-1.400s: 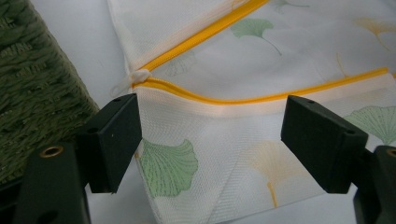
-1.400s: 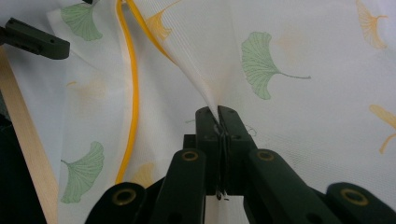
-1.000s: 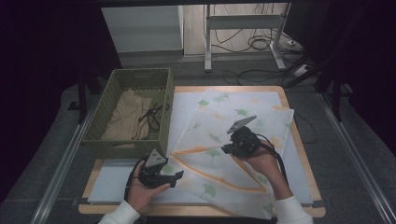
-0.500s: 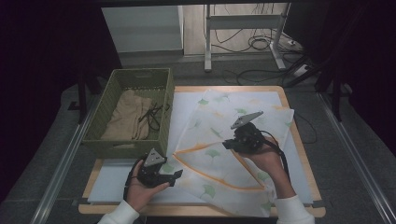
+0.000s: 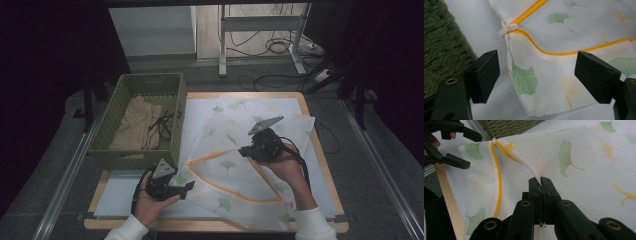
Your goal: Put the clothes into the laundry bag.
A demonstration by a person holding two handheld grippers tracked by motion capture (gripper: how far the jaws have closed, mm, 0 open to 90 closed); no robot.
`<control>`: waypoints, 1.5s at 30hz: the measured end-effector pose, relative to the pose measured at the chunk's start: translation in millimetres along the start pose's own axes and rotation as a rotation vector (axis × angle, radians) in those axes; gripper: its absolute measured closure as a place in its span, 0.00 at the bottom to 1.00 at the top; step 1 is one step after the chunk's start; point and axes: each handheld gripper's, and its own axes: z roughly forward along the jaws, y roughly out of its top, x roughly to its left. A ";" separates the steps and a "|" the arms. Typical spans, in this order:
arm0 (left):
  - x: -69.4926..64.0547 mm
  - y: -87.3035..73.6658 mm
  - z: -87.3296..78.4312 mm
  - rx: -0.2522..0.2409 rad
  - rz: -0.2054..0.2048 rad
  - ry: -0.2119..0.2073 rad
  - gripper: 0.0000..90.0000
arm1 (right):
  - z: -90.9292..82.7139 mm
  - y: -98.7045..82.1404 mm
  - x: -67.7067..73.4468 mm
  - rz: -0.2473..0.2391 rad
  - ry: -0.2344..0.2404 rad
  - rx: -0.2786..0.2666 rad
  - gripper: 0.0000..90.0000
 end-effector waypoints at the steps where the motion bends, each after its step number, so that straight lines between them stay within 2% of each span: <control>1: 0.0 0.0 0.0 0.000 0.000 0.000 0.22 | -0.5 -0.3 -0.5 0.000 0.001 -0.002 0.97; 12: -3.8 -1.5 -5.0 -0.011 -0.014 -0.003 0.23 | -1.1 -1.8 -1.6 0.003 0.008 0.001 0.97; 15: -7.0 0.0 -7.5 -0.008 0.003 0.002 0.23 | 0.2 -5.0 -4.9 0.010 0.006 0.004 0.97; 18: -8.8 2.3 -13.4 -0.017 0.006 -0.013 0.23 | 0.0 -6.6 -6.0 0.016 0.004 0.002 0.97; 23: -8.9 9.0 -20.3 0.005 0.018 -0.016 0.23 | 2.4 -8.3 -5.0 0.015 0.010 0.010 0.97; 28: -11.0 18.9 -28.6 -0.012 0.042 -0.020 0.23 | 4.4 -8.9 -3.3 0.012 0.008 0.018 0.97; 35: -8.2 32.7 -43.0 -0.046 0.045 -0.032 0.24 | 3.9 -9.0 -3.3 0.016 0.005 0.014 0.97; 39: -8.1 38.3 -51.2 -0.060 0.054 -0.025 0.25 | 5.2 -8.8 -2.9 0.011 0.007 0.018 0.97; 41: -6.2 39.0 -55.2 -0.062 0.049 -0.026 0.25 | 5.9 -8.8 -2.5 0.013 0.007 0.018 0.97; 45: 2.3 42.8 -63.0 -0.065 0.024 0.000 0.26 | 6.4 -8.4 -2.0 0.010 0.009 0.020 0.97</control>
